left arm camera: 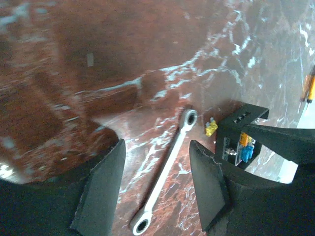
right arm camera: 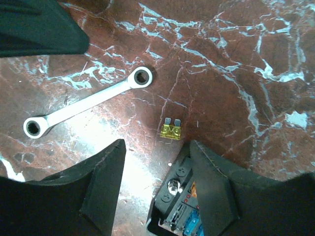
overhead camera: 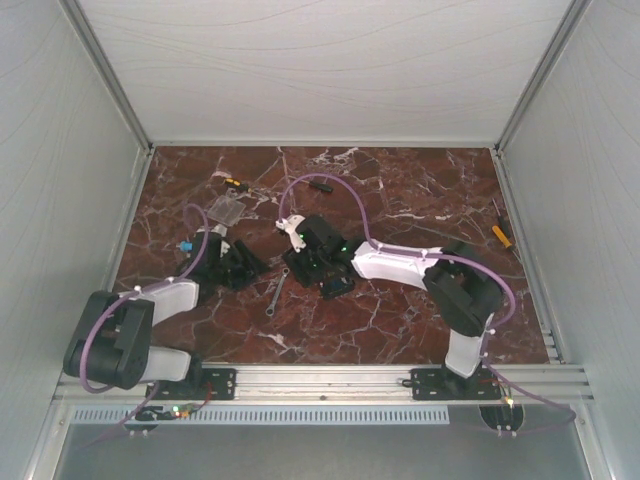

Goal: Snap on the fuse box
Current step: Pick up the fuse from the center of the board.

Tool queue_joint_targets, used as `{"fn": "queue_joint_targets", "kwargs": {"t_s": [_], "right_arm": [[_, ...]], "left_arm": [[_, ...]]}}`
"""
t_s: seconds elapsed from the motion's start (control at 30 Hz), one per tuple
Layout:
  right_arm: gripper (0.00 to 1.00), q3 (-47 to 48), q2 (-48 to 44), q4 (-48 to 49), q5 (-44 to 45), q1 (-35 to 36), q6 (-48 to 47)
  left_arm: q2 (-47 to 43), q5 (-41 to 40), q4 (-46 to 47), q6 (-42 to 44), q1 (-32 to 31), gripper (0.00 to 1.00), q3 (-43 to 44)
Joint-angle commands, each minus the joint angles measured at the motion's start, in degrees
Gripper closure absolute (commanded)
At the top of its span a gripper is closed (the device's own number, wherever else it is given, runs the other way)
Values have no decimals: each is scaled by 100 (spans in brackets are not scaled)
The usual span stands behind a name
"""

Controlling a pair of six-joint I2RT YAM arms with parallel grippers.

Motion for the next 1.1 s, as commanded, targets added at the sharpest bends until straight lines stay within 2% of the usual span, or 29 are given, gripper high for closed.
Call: {"fn": "queue_joint_targets", "kwargs": {"t_s": [0.0,0.2,0.37,0.67,0.77,0.87,1.07], "right_arm": [[49,393,362,-349,-8,48,29],[55,614,668,-630,386,56,164],[58,718,833,-868,379,73,219],[59,824,1081,-1253,284,210,214],[59,655,910,-1101,355,206,303],[57,381,365,-820,275,171,314],[46,-270,-1053,-375,161,-141,467]], "left_arm": [[-220,309,516,-269,253,43,-105],[-186,317,532,-248,252,35,-87],[-194,277,514,-232,252,26,-85],[-268,135,425,-231,254,20,-99],[-343,150,380,-150,249,22,-69],[-433,157,361,-16,119,27,-22],[-453,-685,-373,479,-829,37,643]]}}
